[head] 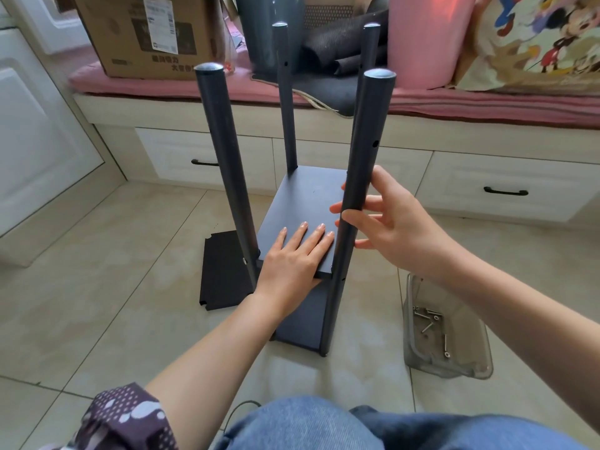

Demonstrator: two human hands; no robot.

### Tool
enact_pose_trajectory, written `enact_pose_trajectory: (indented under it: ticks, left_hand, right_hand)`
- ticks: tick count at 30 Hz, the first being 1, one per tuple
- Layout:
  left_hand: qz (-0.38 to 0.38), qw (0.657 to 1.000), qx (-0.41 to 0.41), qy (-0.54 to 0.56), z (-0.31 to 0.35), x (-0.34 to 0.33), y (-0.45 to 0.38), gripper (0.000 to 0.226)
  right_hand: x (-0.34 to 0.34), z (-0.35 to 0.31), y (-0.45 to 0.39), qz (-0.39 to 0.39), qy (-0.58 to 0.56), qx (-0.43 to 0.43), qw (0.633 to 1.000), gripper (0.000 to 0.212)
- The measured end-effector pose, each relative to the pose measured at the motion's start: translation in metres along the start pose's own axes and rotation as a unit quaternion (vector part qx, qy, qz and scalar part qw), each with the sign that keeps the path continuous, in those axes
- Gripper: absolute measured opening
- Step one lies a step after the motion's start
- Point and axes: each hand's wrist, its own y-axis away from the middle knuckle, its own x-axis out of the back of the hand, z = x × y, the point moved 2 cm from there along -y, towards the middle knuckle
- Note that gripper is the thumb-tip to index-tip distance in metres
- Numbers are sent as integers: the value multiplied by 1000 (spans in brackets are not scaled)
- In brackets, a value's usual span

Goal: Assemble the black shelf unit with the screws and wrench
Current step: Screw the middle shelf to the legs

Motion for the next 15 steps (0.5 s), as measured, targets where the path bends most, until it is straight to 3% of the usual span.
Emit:
enact_pose_trajectory:
  ticks: [5,11,15]
  left_hand:
    - [-5,999,6,36,7,3,2,80]
    - [-40,998,14,49,15,6,4,110]
    - [7,999,37,38,22,4,7,98]
  right_hand:
    - [-4,5,2,31,10,9,999,27]
    - [-5,6,2,42,-24,9,999,29]
    - [-6,8,4,53,-54,11,997,24]
